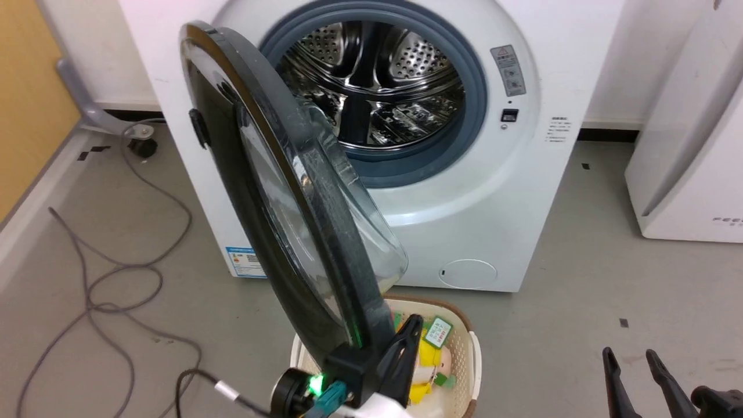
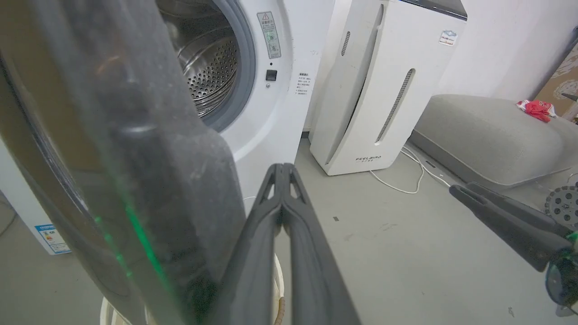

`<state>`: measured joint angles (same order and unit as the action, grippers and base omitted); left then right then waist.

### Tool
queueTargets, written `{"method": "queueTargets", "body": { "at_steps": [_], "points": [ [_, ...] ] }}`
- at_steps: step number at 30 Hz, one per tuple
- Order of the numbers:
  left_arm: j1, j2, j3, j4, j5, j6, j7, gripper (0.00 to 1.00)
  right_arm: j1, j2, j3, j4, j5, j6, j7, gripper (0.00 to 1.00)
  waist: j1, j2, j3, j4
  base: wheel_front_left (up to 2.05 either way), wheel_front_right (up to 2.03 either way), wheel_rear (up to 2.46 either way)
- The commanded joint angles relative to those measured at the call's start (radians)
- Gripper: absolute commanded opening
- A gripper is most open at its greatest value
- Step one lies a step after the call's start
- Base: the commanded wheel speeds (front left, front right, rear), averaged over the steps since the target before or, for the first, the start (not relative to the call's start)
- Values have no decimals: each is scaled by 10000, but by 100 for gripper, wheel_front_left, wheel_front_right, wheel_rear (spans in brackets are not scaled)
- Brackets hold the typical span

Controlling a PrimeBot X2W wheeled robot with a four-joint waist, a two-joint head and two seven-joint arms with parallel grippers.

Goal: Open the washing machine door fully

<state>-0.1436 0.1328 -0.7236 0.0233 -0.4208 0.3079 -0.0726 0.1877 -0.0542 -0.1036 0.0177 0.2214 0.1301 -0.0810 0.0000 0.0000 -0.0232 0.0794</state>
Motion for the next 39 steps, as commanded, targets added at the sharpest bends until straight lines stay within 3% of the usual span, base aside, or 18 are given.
{"method": "queueTargets", "body": {
  "at_steps": [1,18,24,29,39],
  "points": [
    [164,230,185,-79,42,169,-44,0,182,40,-14,3,17,6,-32,100,0,0,6,98,0,0,0],
    [1594,965,767,-2308,320,1510,-286,0,142,40,-193,25,-93,6,-103,100,0,0,227,1992,0,0,0],
    [1774,1290,1417,-2589,249,1858,-507,0,76,40,-302,-77,-191,6,-156,100,0,0,315,2653,0,0,0],
    [1859,1657,2304,-2507,-171,1903,-818,0,7,40,-253,-242,-282,6,-94,100,0,0,351,2842,0,0,0],
    [1303,2492,4406,-1306,-1511,1251,-1312,0,-5,40,-142,-518,-393,6,80,100,0,0,383,2600,0,0,0]
  ]
}}
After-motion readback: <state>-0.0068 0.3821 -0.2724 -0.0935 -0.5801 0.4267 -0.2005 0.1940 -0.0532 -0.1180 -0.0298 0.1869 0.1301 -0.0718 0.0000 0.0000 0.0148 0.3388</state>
